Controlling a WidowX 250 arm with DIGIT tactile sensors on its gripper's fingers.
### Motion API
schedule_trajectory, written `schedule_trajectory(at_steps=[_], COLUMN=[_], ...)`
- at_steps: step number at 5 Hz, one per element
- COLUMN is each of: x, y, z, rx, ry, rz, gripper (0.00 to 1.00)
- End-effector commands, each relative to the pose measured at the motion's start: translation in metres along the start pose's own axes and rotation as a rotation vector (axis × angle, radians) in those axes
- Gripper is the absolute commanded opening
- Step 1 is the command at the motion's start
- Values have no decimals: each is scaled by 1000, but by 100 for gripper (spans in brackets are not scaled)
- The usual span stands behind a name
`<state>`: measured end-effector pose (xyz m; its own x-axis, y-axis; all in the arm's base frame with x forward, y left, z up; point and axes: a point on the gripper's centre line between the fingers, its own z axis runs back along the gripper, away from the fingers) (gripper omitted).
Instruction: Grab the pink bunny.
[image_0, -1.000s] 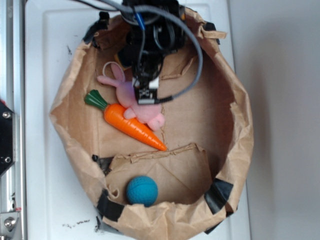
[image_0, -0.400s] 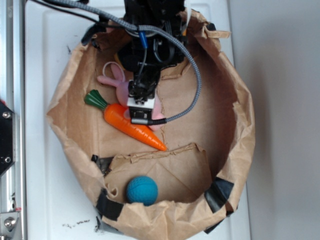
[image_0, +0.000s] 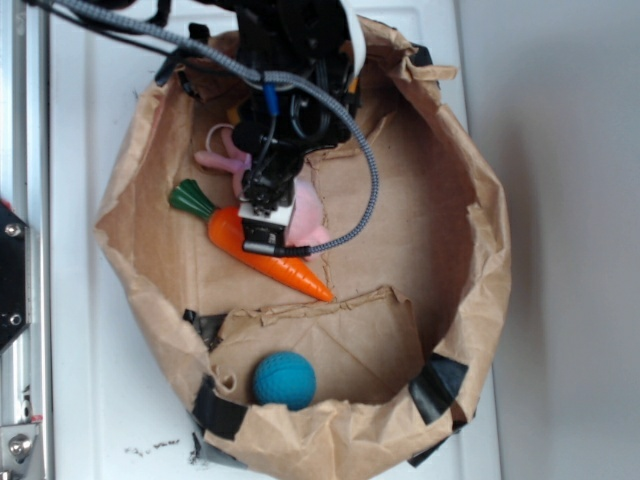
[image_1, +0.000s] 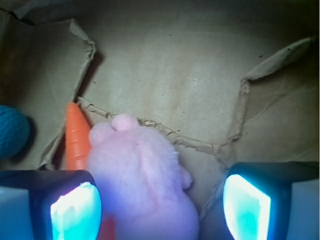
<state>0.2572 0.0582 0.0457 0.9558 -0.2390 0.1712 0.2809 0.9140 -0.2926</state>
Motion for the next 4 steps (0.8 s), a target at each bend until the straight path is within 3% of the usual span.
schedule_trajectory(at_steps=[1,3,4], x=[5,14,14], y=[13,17,16], z=[-7,-32,-36], rx=[54,125,131], ry=[-48,-91,-88], rz=[-21,35,40], gripper=[100,100,100])
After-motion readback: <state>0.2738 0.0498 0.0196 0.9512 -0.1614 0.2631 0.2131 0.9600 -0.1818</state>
